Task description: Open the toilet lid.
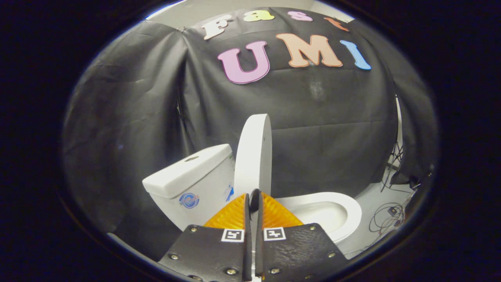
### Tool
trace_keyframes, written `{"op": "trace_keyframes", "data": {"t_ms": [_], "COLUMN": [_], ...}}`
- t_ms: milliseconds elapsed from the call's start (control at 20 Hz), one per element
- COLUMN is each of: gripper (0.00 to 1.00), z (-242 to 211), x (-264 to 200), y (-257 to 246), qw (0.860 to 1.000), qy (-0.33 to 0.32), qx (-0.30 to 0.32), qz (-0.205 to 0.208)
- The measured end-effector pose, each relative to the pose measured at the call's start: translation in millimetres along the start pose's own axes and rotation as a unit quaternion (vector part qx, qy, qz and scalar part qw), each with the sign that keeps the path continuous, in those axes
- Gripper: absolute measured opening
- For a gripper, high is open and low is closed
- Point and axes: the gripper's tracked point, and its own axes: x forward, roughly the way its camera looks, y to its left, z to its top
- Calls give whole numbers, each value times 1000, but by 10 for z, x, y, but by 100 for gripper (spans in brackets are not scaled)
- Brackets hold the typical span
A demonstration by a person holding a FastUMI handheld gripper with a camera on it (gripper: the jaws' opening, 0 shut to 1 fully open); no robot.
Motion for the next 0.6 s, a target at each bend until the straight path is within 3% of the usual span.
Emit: {"op": "trace_keyframes", "data": {"t_ms": [600], "gripper": [4], "z": [-4], "x": [113], "y": [430], "qw": [999], "qy": [-29], "qx": [-19], "qz": [40]}}
